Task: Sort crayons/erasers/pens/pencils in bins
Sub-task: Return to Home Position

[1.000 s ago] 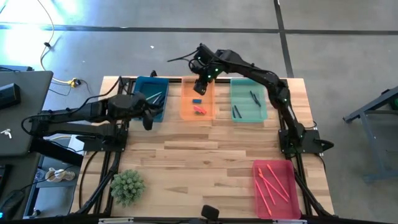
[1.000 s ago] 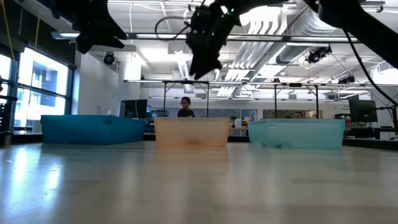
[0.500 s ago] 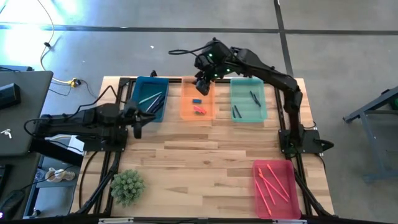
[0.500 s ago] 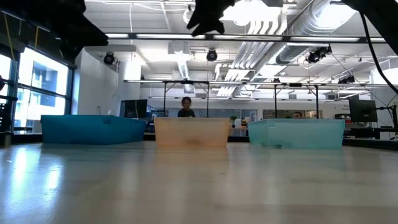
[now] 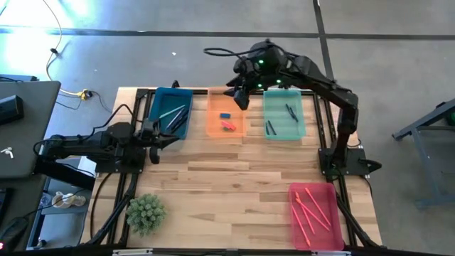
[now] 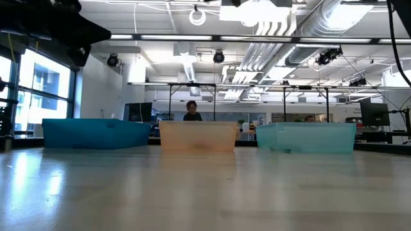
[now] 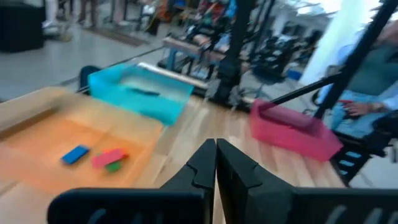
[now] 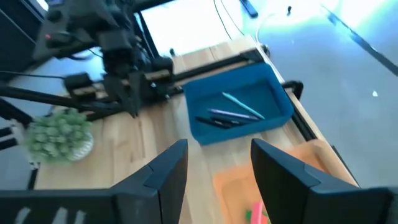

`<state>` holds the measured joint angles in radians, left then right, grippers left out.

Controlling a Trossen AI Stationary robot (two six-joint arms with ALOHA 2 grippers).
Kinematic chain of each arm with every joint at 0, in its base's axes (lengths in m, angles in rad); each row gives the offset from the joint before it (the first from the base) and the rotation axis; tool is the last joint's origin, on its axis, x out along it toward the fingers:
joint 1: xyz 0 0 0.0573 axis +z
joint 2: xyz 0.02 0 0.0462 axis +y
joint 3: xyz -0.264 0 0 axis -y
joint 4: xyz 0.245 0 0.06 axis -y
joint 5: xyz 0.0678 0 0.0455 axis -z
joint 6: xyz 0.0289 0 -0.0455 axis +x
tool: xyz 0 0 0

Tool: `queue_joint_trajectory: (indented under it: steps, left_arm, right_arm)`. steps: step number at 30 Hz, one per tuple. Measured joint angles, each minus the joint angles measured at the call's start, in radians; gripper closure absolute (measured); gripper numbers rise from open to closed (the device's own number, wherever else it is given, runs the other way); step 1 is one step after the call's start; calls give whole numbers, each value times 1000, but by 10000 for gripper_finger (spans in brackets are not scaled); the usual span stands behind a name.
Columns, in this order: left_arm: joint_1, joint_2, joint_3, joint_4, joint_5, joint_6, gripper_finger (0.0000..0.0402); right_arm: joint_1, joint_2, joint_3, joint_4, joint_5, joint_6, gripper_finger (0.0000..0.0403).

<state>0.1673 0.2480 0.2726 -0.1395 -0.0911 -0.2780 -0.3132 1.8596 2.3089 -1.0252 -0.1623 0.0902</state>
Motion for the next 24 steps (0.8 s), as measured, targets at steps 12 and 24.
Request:
queue_joint_trajectory:
  steps: [12, 24]
  left_arm:
    - [0, -3, -185, 344, 125, -62, 401]
    - [10, 1, -261, 473, 103, -86, 401]
  right_arm:
    - [56, -144, 0, -12, 15, 5, 234]
    - [113, -295, 0, -86, 110, -30, 234]
